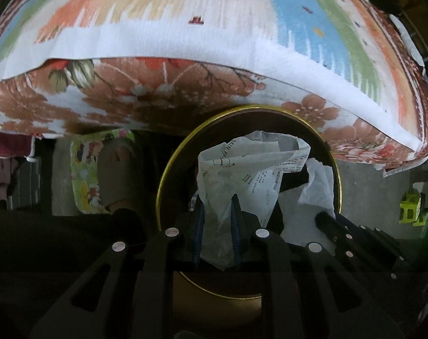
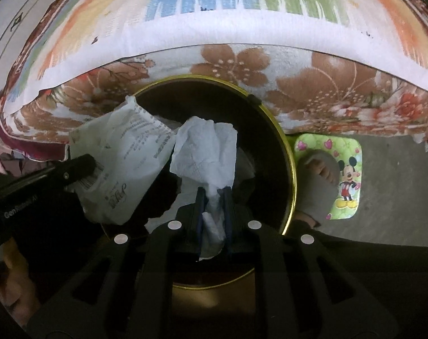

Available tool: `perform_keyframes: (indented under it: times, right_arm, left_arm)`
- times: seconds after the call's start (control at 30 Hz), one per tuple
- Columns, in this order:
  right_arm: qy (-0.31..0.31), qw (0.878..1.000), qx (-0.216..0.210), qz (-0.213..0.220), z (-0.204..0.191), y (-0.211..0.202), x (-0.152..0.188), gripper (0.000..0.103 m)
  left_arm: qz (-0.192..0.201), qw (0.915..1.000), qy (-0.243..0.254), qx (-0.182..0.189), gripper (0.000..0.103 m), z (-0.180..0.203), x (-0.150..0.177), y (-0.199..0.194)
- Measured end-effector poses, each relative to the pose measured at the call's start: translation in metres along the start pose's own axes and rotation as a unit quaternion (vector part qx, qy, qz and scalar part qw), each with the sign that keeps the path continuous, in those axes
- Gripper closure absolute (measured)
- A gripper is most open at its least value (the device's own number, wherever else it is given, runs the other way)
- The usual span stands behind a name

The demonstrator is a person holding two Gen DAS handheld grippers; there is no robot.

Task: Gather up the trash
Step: 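Open both grippers to drop the paper bag and tissue into the bin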

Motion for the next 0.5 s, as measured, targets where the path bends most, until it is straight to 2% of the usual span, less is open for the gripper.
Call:
perform_keyframes:
  times: [0.03,0.07,0.1,0.13,0.2,0.27,0.4,0.5]
  right_arm:
    - [0.007,1.000,-0.001,-0.005,0.001,0.004,-0.002,0.088]
    - [0.013,1.000,-0.001,-0.008,0.003,0.006,-0.005,0.083]
    - [0.023,1.000,0.001,-0.009,0.005,0.010,-0.009,0.066]
    - [0.028,1.000,-0.001,-0.008,0.006,0.011,-0.012,0.058]
    - [0.041,0.999,-0.005,-0.011,0.008,0.015,-0.018,0.056]
    - [0.051,0.999,-0.008,-0.010,0.009,0.015,-0.022,0.051]
    - [0.043,0.999,-0.016,0.004,0.004,0.006,-0.025,0.040]
    - [0.035,0.999,-0.019,0.020,0.002,-0.005,-0.025,0.038]
  left_arm:
    - [-0.004,1.0000,-0.001,0.006,0.081,0.001,-0.002,0.004]
    - [-0.007,0.9999,-0.001,0.010,0.070,0.002,-0.004,0.008]
    - [-0.008,0.9999,-0.002,0.014,0.057,0.003,-0.007,0.011]
    - [-0.007,1.0000,-0.003,0.006,0.052,0.000,-0.011,0.015]
    - [-0.009,0.9999,-0.007,-0.012,0.050,-0.005,-0.014,0.019]
    - [-0.012,0.9999,-0.012,-0.002,0.050,-0.004,-0.015,0.020]
    - [0.013,0.9998,0.006,0.010,0.043,0.006,-0.022,0.004]
    - [0.038,0.9990,0.020,0.010,0.042,0.007,-0.023,-0.016]
Point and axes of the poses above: each gripper's, at about its wrist camera, not at the fingertips, and y roughly the way its jaws point, z to its right, x to its underside, the point moved 10 cm from there along y, roughly the way its jaws point, and after that the axes turned 13 degrees about y, right-handed, at the moved point
